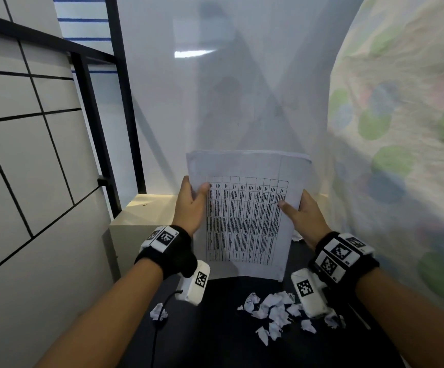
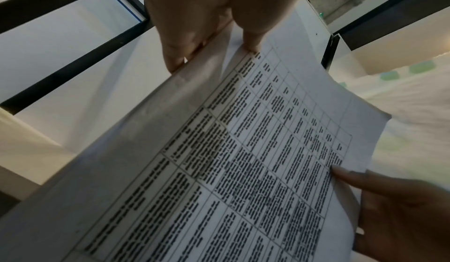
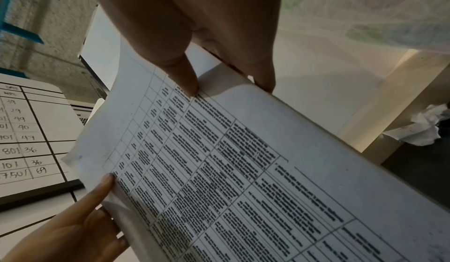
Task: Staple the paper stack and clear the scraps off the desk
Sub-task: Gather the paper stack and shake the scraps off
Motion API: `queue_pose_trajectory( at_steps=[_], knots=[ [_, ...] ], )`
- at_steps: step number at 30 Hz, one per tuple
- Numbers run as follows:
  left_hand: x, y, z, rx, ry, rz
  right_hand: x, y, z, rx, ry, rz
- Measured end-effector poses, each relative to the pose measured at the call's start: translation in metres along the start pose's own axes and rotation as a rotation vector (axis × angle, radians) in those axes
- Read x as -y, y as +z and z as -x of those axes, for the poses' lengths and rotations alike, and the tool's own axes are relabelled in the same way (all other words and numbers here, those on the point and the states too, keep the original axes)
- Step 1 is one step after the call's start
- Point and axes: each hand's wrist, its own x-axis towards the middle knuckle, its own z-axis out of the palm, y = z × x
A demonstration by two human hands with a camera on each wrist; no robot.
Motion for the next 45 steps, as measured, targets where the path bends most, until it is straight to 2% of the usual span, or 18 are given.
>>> queue_pose_trajectory(
  at_steps=[5, 10, 15, 24, 30, 34, 39, 45],
  knots=[
    [0.001, 0.003, -0.003, 0.103, -0.013, -0.018, 0.003, 0.006, 0.001, -0.032, -0.012, -0.026],
    [-0.011, 0.000, -0.002, 0.093, 0.021, -0.034, 0.006, 0.008, 0.001, -0.085, -0.078, -0.053],
    [0.012, -0.004, 0.008, 0.106, -0.139, -0.096, -0.008, 0.010, -0.004, -0.043, 0.011, -0.033],
    [0.013, -0.001, 0.018, 0.141, -0.230, -0.070, -0.021, 0.009, -0.009, -0.027, 0.118, -0.036],
    [0.017, -0.003, 0.011, 0.109, -0.221, -0.053, -0.015, 0.007, -0.007, -0.062, 0.072, -0.038],
    [0.020, -0.004, 0.025, 0.168, -0.266, -0.088, -0.030, 0.006, -0.002, 0.000, 0.135, -0.002],
    [0.012, -0.005, 0.019, 0.145, -0.236, -0.085, -0.032, 0.005, -0.005, 0.034, 0.124, 0.048],
    [-0.031, -0.006, -0.019, 0.065, -0.064, 0.005, -0.035, 0.002, -0.003, 0.040, 0.109, 0.054]
  ],
)
